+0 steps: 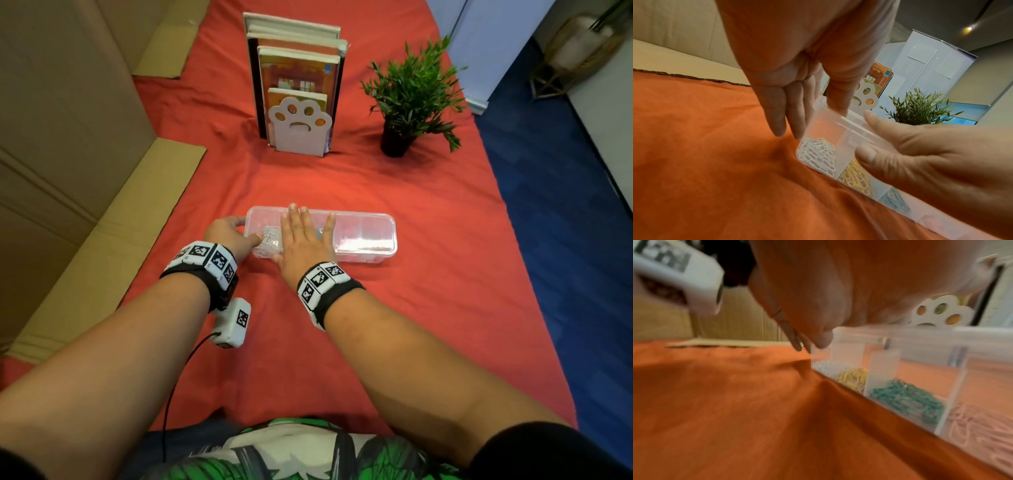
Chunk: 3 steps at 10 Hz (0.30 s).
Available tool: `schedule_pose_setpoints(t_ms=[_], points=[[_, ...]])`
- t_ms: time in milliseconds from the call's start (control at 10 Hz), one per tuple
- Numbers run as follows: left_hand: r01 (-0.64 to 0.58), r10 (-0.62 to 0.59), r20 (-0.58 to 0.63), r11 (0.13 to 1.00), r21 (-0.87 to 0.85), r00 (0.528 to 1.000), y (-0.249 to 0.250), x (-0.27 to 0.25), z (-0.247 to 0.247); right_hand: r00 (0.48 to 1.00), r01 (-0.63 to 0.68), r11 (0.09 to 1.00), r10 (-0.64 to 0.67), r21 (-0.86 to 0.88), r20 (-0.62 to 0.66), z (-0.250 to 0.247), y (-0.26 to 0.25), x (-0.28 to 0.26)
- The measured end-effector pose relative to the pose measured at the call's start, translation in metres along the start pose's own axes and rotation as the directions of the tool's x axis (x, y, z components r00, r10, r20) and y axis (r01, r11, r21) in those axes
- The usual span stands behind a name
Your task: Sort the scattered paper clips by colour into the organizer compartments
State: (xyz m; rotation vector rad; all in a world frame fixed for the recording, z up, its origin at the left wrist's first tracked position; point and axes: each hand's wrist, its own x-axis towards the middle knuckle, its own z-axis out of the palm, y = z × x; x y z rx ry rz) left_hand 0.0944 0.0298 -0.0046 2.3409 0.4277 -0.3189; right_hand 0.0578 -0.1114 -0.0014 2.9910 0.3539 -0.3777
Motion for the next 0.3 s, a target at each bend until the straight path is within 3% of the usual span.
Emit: schedule_pose_setpoints(t_ms=[200,300], points=[[-0.001,0.002,0.040,1.000,-0.026,0.999,0.005,-0.009,-0.012,0.982,0.138,0.966,-0.162,0.219,0.095,-0.035,0.034,-0.038],[-0.033,0.031,-0.028,0.998,-0.044,0.999,-0.005,-0.029,-0.017,0.969,0.147,0.940,-0.199,0.307,0.145,-0.046,0.071,-0.083]])
